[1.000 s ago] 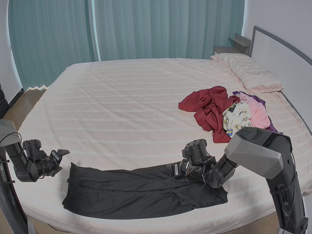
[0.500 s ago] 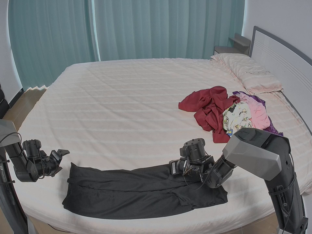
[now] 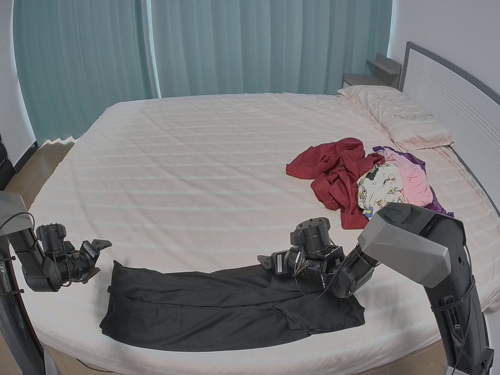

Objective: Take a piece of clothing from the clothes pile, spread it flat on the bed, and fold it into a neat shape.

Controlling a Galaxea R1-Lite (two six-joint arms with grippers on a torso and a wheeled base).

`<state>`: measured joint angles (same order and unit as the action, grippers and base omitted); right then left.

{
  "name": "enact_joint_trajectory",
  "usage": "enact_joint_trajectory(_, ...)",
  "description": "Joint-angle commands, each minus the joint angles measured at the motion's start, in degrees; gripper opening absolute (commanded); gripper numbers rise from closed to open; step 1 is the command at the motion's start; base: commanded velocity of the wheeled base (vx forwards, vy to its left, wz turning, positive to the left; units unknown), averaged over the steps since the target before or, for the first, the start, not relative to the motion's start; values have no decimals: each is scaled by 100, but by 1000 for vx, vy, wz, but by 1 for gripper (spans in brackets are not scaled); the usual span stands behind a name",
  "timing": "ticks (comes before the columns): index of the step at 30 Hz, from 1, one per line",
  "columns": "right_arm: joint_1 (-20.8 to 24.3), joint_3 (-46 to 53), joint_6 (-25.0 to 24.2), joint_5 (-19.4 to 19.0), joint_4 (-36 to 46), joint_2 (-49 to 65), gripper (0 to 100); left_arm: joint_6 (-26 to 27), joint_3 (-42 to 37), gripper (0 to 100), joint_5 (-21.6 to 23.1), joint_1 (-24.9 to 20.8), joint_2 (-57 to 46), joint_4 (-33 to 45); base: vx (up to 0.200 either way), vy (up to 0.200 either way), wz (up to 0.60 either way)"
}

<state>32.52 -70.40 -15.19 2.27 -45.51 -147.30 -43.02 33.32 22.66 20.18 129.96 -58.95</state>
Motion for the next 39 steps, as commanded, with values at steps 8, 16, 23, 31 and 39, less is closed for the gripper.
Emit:
enact_joint_trajectory(8,-545,1178,-1206,63,-2,1177,100,-57,-229,100,63,4,-419,7,0,0,0)
enact_joint_trajectory(16,-633,2663,-2014,72,-784,1687,100,-75,-132,100,45,-5,-402,147,-150,0,0)
enact_joint_trajectory(23,-642,3419,-2542,37,-1558,1634,100,110,-581,100,45,-49,-542,552,-171,0,0)
enact_joint_trajectory(31,-792,3771,-2832,-51,-2155,1291,100,2114,-1697,100,-236,-312,-490,569,0,0,0)
enact_joint_trajectory(39,-809,3806,-2814,-60,-2278,1230,100,2078,-1846,100,-1247,-875,-235,481,0,0,0)
